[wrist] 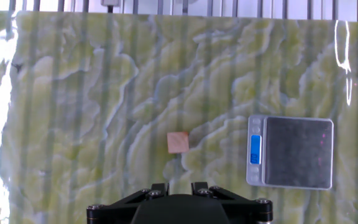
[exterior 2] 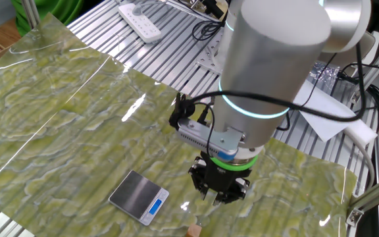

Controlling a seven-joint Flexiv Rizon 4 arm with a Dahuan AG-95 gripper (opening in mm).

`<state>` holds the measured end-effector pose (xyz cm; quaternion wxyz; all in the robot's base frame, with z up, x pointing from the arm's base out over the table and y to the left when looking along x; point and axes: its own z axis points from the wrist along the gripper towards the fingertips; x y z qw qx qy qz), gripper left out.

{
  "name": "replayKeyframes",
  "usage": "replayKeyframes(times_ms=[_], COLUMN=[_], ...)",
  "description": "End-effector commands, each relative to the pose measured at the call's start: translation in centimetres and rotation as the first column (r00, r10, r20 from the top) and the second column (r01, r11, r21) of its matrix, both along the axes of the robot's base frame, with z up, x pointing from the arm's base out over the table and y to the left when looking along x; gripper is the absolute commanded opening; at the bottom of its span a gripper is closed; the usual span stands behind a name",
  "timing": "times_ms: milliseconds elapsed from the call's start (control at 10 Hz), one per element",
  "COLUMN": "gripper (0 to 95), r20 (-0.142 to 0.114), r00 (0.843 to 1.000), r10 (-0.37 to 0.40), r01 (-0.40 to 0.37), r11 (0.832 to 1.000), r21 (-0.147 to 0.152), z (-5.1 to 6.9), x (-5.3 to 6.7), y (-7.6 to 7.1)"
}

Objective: Place the block on the scale

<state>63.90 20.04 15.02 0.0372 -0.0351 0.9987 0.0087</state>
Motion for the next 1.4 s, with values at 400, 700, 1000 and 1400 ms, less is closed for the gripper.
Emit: replayKeyframes(times_ms=[400,700,1000,1400], gripper=[38.0,38.0,38.0,38.0], r20=[0.005,0.004,0.002,0.002], r00=[1.000,1.000,1.000,1.000], r10=[-0.007,-0.009,-0.006,-0.015], r01=[0.007,0.009,0.006,0.015], r11=[1.000,1.000,1.000,1.000], r21=[-0.013,-0.013,-0.007,-0.007], z=[-1.2,-2.0,-3.0,-3.9], x=[0.4,0.6,0.9,1.1], y=[0.1,0.2,-0.4,-0.4])
